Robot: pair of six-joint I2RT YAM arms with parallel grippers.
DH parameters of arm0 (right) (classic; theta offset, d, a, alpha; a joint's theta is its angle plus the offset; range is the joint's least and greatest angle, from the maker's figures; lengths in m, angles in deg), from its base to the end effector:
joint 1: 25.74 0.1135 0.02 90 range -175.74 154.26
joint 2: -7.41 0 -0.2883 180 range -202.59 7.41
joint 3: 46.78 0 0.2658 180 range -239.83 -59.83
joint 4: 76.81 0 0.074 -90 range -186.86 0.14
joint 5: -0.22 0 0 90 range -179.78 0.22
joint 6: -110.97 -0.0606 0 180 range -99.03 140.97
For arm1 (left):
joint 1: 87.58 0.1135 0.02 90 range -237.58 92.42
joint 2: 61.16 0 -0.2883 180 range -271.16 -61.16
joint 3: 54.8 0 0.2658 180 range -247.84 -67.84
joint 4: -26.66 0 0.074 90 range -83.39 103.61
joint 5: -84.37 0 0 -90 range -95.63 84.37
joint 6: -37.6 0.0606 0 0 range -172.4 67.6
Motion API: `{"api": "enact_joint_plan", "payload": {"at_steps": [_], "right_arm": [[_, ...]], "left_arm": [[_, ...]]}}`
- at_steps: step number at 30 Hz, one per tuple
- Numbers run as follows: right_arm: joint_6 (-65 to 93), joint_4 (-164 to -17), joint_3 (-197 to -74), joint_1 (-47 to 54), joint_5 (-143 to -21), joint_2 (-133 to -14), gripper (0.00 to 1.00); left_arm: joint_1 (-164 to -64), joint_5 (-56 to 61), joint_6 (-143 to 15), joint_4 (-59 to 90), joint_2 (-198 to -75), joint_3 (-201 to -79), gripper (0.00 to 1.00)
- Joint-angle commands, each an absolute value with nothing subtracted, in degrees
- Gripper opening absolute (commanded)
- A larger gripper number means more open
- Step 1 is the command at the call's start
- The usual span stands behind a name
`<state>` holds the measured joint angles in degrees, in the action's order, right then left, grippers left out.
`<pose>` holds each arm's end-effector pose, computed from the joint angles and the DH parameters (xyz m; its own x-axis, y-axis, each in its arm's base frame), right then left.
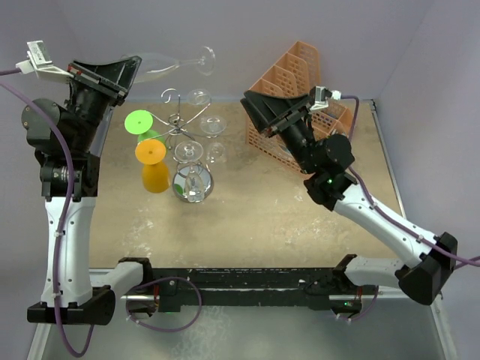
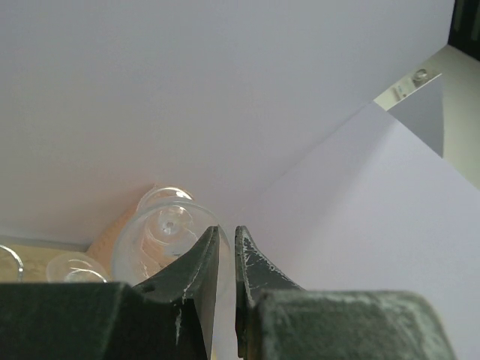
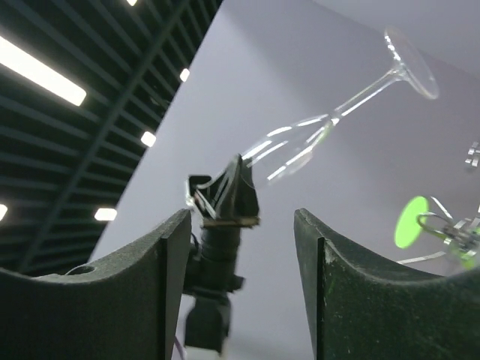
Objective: Place the wine glass upside down on the wine glass rack
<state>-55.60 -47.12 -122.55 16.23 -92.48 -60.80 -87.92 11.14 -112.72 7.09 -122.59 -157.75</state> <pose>0.2127 0.1875 0.4976 -0.5181 0.8408 -0.1571 -0.5864 -0.2154 0.7809 0.2035 -0.0187 0.5922 -0.0524 -0.8316 -0.5530 0.4601 0.4714 -0.7524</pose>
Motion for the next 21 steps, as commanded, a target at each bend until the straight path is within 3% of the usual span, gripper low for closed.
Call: {"api": "enact_joint_plan", "payload": {"at_steps": [1,10,21], "right_arm": [[-62.94,-53.76,-132.21,18.4,-101.86,-66.42,0.58],[-66.93,-61.66,-145.67,23.86,-107.94,-76.69,0.55],[-67.69,-57.27,-151.76,24.89,-111.31,-83.02,0.54]], "left_arm": [[-87.56,14.89,-120.4,20.28,-120.96,-155.82,0.1],[-87.58,16.68,-124.99,27.52,-116.02,-147.96,0.1],[-87.58,18.66,-125.18,29.26,-113.0,-143.93,0.1]]}}
